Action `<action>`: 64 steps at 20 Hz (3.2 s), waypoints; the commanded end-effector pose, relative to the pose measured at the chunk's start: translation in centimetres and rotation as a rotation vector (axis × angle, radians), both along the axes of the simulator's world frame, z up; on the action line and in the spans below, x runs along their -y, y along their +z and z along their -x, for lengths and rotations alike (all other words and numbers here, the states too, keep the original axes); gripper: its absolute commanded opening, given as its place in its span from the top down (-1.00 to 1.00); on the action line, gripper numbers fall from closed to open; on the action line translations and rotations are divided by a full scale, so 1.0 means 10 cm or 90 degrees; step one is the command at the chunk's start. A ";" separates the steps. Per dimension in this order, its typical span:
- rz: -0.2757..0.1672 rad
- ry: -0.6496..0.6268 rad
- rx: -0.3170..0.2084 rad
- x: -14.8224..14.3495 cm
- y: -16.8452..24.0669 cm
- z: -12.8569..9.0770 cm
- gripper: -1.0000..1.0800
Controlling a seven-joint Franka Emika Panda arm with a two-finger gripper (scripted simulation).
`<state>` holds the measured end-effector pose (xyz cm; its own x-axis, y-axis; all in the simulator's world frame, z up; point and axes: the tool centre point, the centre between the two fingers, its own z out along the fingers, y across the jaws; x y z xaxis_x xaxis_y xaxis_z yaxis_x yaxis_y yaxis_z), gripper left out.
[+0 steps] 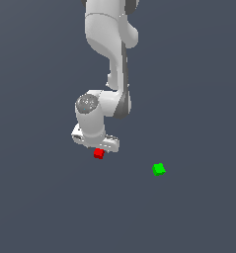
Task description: Stack the red cube on top of the green cube.
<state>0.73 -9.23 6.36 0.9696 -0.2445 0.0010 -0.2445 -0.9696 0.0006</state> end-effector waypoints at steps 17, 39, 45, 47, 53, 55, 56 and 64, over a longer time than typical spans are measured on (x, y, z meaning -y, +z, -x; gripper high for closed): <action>0.000 -0.001 -0.001 0.00 -0.44 0.00 1.00; -0.001 -0.001 -0.001 0.00 0.29 0.01 1.00; -0.001 -0.001 -0.001 0.00 0.53 0.01 1.00; -0.001 -0.001 -0.001 0.00 0.56 0.00 1.00; 0.000 -0.001 0.000 -0.06 0.54 -0.01 1.00; 0.000 -0.001 0.000 -0.13 0.52 -0.03 1.00; 0.000 -0.001 0.000 -0.18 0.51 -0.04 1.00; -0.001 -0.001 0.000 -0.84 0.38 -0.22 1.00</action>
<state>2.52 -2.42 10.43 0.9689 -0.2475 0.0003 -0.2475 -0.9689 -0.0001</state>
